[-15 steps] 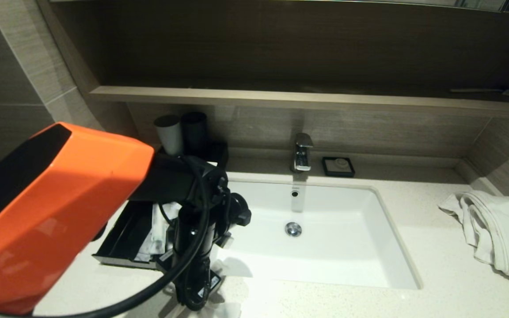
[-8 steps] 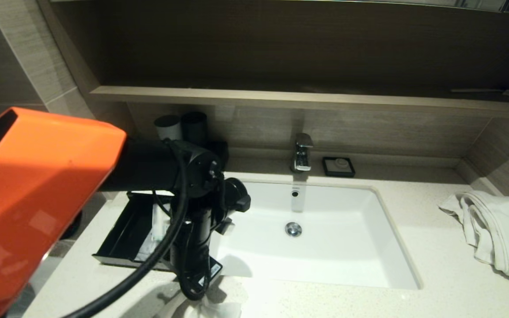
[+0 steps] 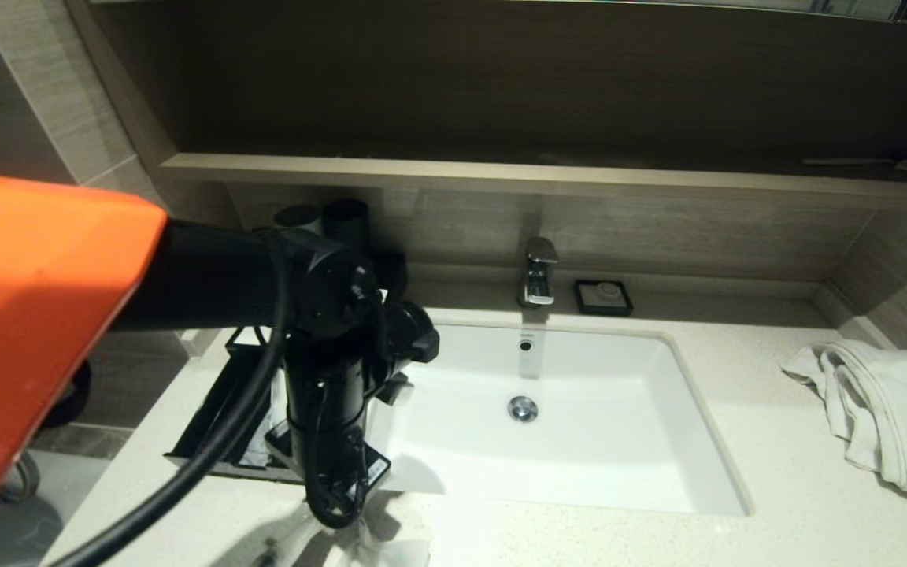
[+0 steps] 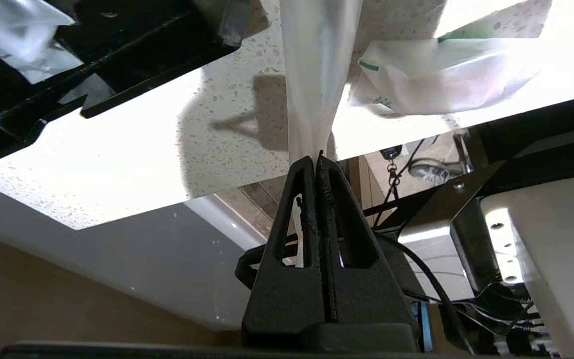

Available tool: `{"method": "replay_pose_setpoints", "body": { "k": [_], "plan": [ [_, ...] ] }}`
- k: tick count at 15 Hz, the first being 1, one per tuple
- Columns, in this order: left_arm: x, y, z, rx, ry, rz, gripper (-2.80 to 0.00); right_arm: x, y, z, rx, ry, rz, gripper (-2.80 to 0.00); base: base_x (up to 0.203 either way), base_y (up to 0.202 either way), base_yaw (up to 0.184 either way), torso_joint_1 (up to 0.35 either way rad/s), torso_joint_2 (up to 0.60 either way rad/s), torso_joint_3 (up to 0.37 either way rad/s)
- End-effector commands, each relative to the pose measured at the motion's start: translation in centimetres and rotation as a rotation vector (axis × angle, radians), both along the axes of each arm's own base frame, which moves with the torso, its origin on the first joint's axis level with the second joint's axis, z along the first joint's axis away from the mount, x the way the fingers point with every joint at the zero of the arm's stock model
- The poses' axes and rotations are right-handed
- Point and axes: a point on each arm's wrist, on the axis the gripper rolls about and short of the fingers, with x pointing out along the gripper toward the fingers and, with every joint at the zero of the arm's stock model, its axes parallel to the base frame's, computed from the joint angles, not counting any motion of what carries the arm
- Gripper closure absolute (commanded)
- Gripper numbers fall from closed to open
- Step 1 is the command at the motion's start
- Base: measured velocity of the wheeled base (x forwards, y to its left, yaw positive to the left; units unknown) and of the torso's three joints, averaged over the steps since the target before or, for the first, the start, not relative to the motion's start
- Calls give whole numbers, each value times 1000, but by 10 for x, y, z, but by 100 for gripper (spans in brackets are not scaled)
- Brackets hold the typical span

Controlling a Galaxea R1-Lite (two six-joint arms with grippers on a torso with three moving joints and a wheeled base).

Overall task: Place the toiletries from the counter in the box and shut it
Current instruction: Pick up the bathroom toiletry, then place the bathroom toiletry into the drawer

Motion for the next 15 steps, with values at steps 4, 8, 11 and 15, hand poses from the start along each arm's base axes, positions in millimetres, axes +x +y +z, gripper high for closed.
{"method": "replay_pose_setpoints", "body": {
  "k": [4, 8, 11, 15],
  "plan": [
    [-7, 16, 25, -44, -60, 43, 0, 0, 0, 0, 0, 0, 0, 0, 0, 0, 0, 0, 0, 0],
    [-6, 43, 47, -86, -119, 123, 0, 0, 0, 0, 0, 0, 0, 0, 0, 0, 0, 0, 0, 0],
    [-10, 64, 68, -126, -183, 178, 0, 0, 0, 0, 0, 0, 0, 0, 0, 0, 0, 0, 0, 0],
    [-3, 85, 81, -168, -265, 255, 0, 0, 0, 0, 0, 0, 0, 0, 0, 0, 0, 0, 0, 0]
  ]
}}
